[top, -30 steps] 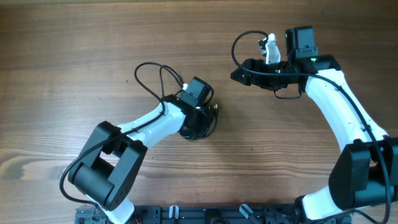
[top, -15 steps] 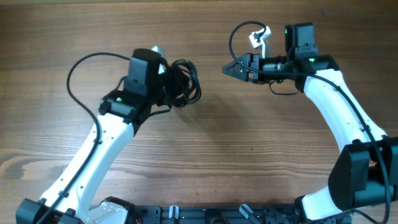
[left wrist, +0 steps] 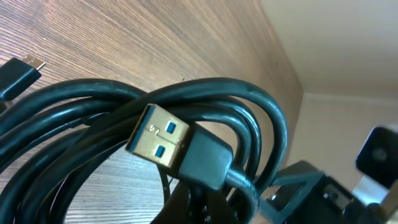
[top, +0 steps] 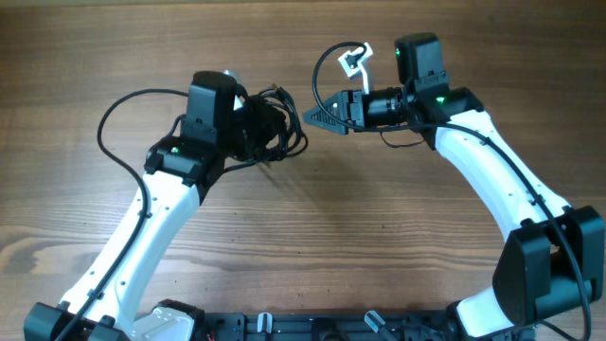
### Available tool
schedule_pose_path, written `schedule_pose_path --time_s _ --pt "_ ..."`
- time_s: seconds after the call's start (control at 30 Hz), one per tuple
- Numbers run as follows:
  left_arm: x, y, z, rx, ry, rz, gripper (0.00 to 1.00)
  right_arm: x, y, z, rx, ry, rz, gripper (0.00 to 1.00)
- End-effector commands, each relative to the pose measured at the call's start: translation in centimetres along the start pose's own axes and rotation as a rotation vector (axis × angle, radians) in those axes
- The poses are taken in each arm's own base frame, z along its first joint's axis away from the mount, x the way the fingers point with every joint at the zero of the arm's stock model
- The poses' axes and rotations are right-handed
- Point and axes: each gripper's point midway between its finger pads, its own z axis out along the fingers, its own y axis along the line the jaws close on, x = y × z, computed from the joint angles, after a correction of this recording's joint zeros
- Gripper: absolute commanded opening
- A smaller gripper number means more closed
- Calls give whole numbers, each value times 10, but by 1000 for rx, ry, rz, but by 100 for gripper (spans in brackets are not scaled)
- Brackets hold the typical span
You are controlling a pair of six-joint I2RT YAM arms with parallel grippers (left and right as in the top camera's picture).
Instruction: Untangle cables
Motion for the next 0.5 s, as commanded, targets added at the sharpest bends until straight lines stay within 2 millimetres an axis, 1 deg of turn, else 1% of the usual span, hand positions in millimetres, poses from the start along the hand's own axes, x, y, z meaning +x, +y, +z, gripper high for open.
schedule_pose_path --time_s 0.0,0.07,0.2,0.3,0.4,0.47 --pt "-7 -12 -4 46 -15 -31 4 -3 -3 9 38 2 -16 75" --pt "-7 -12 -4 46 -15 -50 4 -3 -8 14 87 -3 1 75" --pt "-7 -13 -4 51 -12 -48 4 -1 -8 23 118 0 -3 75" --pt "-4 -15 -4 62 7 -48 4 -4 -22 25 215 -32 56 74" --pt "-1 -18 -4 75 26 -46 4 -8 -28 25 261 -58 73 71" --pt "3 -21 -5 92 46 -43 4 -11 -29 25 265 -73 86 70"
